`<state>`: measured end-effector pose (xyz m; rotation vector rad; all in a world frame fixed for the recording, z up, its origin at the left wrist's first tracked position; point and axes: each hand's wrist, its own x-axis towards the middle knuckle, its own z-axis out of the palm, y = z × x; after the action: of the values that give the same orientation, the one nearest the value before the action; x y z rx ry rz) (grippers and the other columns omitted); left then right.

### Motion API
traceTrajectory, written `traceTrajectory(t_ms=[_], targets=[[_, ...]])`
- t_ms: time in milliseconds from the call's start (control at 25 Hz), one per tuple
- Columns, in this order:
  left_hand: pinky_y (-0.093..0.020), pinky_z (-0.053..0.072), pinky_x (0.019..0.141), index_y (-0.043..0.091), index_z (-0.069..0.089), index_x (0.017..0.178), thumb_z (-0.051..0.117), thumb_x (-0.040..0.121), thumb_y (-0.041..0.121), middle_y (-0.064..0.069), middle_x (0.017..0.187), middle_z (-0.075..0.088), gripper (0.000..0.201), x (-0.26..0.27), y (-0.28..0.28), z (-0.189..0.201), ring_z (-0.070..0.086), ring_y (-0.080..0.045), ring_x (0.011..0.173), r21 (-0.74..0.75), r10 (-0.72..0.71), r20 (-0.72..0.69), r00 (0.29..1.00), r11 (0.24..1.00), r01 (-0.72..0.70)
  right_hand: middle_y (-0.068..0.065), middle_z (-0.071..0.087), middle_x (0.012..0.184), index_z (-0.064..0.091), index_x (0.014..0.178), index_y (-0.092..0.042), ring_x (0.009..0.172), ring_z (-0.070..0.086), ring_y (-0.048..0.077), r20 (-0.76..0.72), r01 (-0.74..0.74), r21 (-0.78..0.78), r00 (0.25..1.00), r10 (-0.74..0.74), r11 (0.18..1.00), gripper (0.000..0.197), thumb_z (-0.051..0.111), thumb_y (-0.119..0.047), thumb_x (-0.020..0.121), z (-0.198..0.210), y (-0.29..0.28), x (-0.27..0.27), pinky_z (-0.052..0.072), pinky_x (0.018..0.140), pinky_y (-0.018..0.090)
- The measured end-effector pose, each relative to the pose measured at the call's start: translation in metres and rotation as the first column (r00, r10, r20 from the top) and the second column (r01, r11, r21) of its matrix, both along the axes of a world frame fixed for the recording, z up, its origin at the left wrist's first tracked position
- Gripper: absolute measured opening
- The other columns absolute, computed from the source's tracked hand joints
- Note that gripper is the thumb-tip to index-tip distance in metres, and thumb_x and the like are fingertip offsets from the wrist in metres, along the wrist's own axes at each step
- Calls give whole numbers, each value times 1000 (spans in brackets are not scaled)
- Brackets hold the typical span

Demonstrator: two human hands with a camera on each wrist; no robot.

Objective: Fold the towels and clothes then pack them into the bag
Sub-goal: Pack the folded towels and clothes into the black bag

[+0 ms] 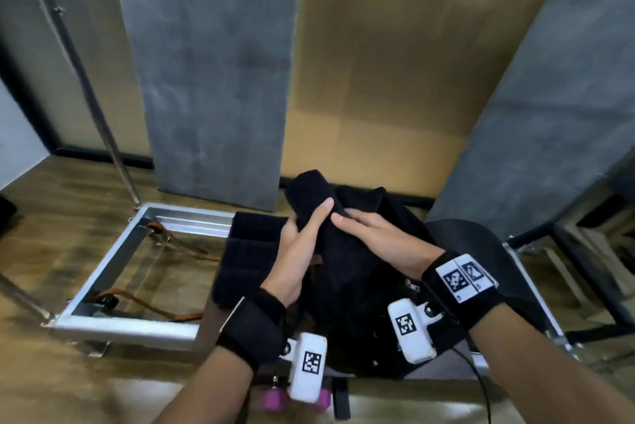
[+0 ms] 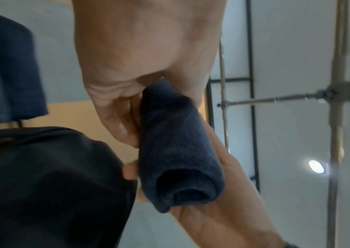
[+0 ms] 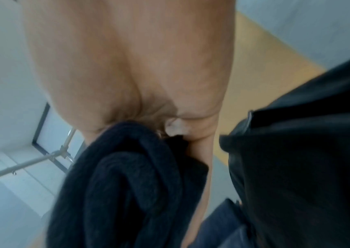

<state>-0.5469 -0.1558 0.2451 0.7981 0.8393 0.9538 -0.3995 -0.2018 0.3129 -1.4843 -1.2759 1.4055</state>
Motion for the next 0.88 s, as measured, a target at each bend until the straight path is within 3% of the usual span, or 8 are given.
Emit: traceTrajectory(t_ms=[160, 280, 360, 520, 600, 680, 800, 880], targets=[[-39, 59, 91, 28, 66, 113, 48, 93, 83, 6, 108, 75, 61, 72, 17, 24, 72, -15, 103, 256, -40, -453, 891, 951, 173, -5, 70, 132, 59, 143, -25, 121, 67, 13, 94, 206, 131, 971, -219, 970, 36, 54, -26, 108, 23, 1, 87, 54, 102, 27], [-43, 47, 98, 26, 54, 118, 50, 105, 48, 0, 120, 50, 26, 108, 27, 10, 50, -23, 120, 532, 268, -803, 532, 726, 437, -7, 55, 148, 50, 151, -29, 134, 54, 11, 317, 192, 89, 925, -211, 977, 42, 50, -20, 109, 18, 8, 146, 42, 116, 32], [-41, 43, 96, 26, 60, 114, 53, 100, 32, -3, 125, 41, 17, 129, 32, -1, 41, -27, 126, 444, 364, -893, 266, 607, 659, -1, 54, 150, 55, 146, -23, 141, 48, 15, 441, 129, -14, 891, -109, 992, 40, 48, -13, 109, 8, 18, 177, 34, 119, 27], [-42, 35, 109, 23, 70, 120, 60, 98, 33, -7, 143, 40, 25, 153, 42, -9, 32, -29, 139, 93, 308, -938, -160, 665, 741, 1, 51, 154, 60, 144, -18, 142, 44, 19, 620, -99, -275, 742, 256, 956, 39, 48, -13, 107, -18, 57, 196, 31, 103, 18], [-41, 39, 106, 18, 63, 129, 64, 96, 23, -5, 148, 37, 33, 153, 49, -8, 35, -28, 137, 91, 314, -932, -178, 683, 725, 3, 51, 155, 58, 147, -21, 140, 46, 21, 623, -179, -340, 693, 363, 923, 41, 48, -17, 107, -35, 79, 190, 34, 104, 20], [-38, 47, 96, 15, 47, 144, 68, 91, 11, -2, 159, 22, 57, 152, 57, -5, 40, -27, 135, 146, 297, -950, -99, 699, 700, 5, 50, 156, 52, 152, -21, 141, 46, 21, 584, -210, -306, 728, 358, 928, 43, 46, -19, 109, -55, 101, 180, 34, 104, 20], [-37, 48, 86, 16, 26, 160, 67, 86, -1, 4, 167, -1, 86, 145, 63, 0, 46, -29, 133, 180, 213, -977, 27, 743, 645, 7, 49, 156, 40, 158, -20, 142, 47, 23, 433, -96, -118, 891, 138, 988, 47, 44, -21, 111, -88, 125, 162, 36, 116, 29], [-38, 50, 87, 20, 19, 164, 64, 86, -4, 8, 169, -5, 93, 140, 64, 0, 48, -29, 134, 170, 181, -982, 48, 756, 632, 11, 46, 157, 33, 159, -21, 144, 45, 30, 423, -15, -18, 906, 21, 1000, 49, 43, -23, 111, -110, 138, 149, 34, 120, 38]])
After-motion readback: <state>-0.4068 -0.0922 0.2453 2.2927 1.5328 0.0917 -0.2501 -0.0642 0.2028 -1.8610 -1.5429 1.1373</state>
